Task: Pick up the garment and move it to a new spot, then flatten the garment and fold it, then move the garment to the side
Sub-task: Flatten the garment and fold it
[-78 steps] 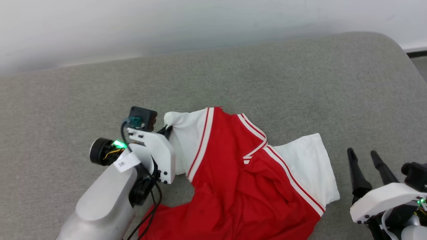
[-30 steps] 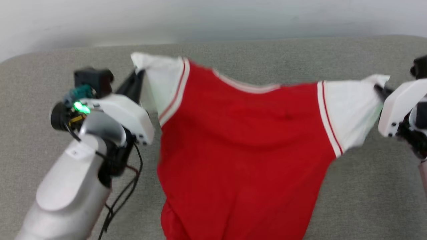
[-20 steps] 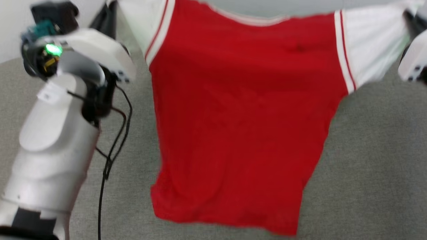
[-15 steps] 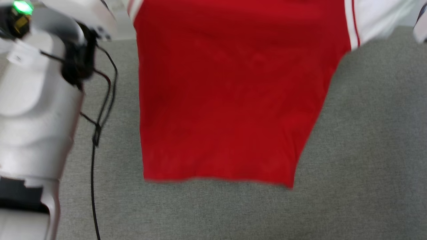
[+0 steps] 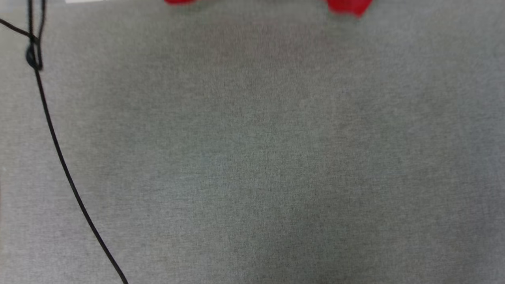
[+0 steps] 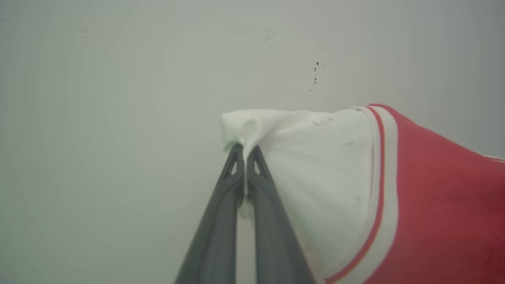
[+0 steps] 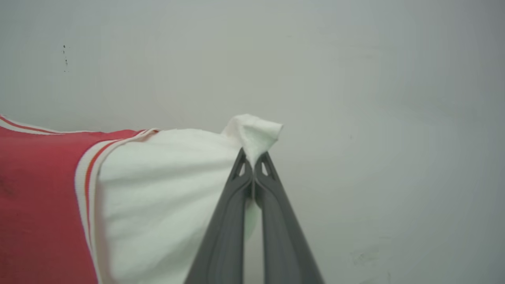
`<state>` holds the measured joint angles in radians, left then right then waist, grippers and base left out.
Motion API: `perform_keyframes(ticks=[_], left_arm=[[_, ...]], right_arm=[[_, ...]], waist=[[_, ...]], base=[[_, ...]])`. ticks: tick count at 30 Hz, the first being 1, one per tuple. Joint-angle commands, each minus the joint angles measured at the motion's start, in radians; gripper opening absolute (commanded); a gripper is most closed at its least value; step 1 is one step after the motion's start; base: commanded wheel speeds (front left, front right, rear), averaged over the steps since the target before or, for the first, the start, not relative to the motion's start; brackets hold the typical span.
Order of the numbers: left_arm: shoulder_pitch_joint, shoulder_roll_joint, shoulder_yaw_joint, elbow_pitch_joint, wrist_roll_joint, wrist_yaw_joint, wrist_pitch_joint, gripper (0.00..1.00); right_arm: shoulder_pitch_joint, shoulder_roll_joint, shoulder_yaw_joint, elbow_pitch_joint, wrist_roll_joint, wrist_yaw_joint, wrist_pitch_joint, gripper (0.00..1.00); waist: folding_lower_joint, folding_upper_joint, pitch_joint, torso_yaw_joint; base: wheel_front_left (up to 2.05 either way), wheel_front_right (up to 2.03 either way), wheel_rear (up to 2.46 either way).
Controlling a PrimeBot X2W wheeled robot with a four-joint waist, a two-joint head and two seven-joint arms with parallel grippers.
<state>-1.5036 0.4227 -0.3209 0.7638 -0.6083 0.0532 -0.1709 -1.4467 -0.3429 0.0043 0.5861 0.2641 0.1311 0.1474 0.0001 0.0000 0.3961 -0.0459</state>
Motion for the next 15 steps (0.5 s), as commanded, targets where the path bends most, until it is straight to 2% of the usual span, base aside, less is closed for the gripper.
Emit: perform_keyframes(ticks=[1, 7, 11, 15], left_arm=[[-0.023, 0.007, 0.005, 0.002, 0.002, -0.002, -0.006, 0.00], [-0.056, 0.010, 0.001, 0.012, 0.001, -0.008, -0.012, 0.00], [-0.034, 0.021, 0.000, 0.026, 0.005, -0.002, -0.028, 0.00], [0.000, 0.013, 0.003, 0.042, -0.013, -0.021, -0.041, 0.00]], right_arm=[[-0.026, -0.007, 0.000, 0.006, 0.003, -0.001, -0.005, 0.00], [-0.076, -0.004, 0.021, 0.004, 0.022, -0.001, -0.019, 0.00], [-0.047, 0.009, 0.035, 0.001, 0.042, -0.001, -0.025, 0.00], [-0.005, 0.003, 0.051, 0.003, 0.076, -0.001, -0.023, 0.00]], waist=[[-0.0001, 0.0000, 0.059, -0.005], [-0.0001, 0.0000, 0.162, -0.003], [-0.0001, 0.0000, 0.212, -0.005], [-0.0001, 0.0000, 0.243, -0.006]], base=[[0.00, 0.00, 0.00], [0.00, 0.00, 0.00], [0.00, 0.00, 0.00], [0.00, 0.00, 0.00]])
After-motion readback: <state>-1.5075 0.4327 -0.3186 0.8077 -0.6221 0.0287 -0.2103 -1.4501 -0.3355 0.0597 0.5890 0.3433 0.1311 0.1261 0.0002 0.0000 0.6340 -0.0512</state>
